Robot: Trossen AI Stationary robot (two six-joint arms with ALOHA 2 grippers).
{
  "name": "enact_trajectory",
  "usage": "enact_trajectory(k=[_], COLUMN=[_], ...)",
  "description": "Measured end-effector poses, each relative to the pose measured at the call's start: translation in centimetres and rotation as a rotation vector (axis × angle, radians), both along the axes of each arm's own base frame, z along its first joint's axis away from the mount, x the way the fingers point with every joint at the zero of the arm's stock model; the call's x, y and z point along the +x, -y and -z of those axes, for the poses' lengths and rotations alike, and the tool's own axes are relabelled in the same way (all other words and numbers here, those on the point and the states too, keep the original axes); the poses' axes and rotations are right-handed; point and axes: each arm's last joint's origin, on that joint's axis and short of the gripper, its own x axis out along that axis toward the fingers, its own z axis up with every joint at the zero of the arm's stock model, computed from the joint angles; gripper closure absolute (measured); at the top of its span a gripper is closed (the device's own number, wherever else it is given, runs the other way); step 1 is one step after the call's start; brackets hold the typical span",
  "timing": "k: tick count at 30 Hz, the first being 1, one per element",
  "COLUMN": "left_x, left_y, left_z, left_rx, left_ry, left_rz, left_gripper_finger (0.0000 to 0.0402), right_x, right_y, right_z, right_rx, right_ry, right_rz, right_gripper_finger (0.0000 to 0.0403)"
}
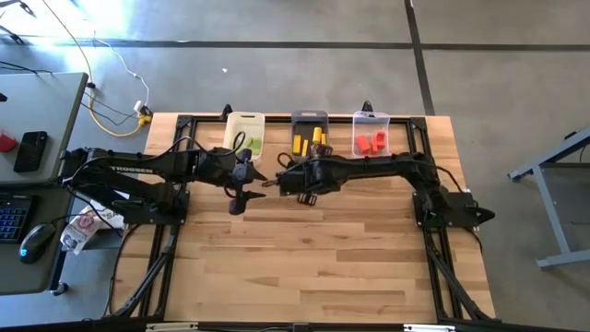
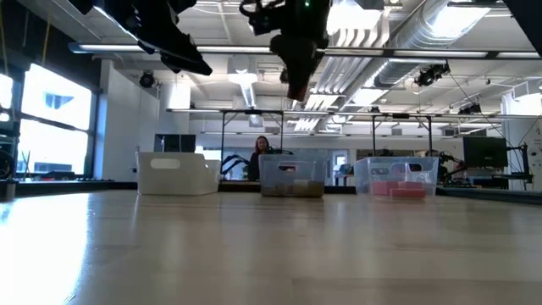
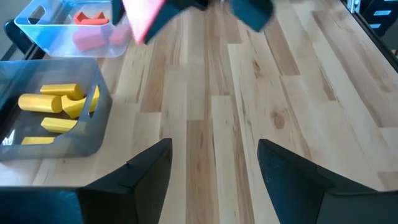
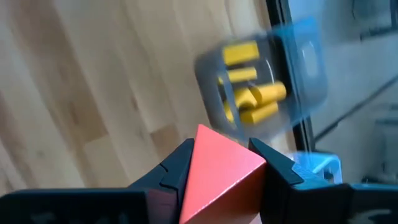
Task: Sort & place blocks by color
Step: Put the orange block into the transparent bin
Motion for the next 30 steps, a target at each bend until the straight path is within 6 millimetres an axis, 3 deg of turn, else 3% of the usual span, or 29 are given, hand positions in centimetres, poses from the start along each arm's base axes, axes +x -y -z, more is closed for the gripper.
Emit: enact_trajectory(k=[14,30], left_x=[-0.1,-0.3], left_y=[0.0,0.1], left_z=[0.1,0.4], left_rx=[-0.001,-0.001], left_ry=[-0.018,-0.051], left_rz=[0.002,0.006], left_gripper_finger=[0.0177,0.0177], right_x=[-1.8,-2.5], right_y=[4.5,7.2], right_z=[0.1,0.0], right_rx=[-0.013,-0.103], right_ry=[-0.08,-0.084], right_rz=[0.258,0.356], right_gripper_finger=[0.0294,0.0294])
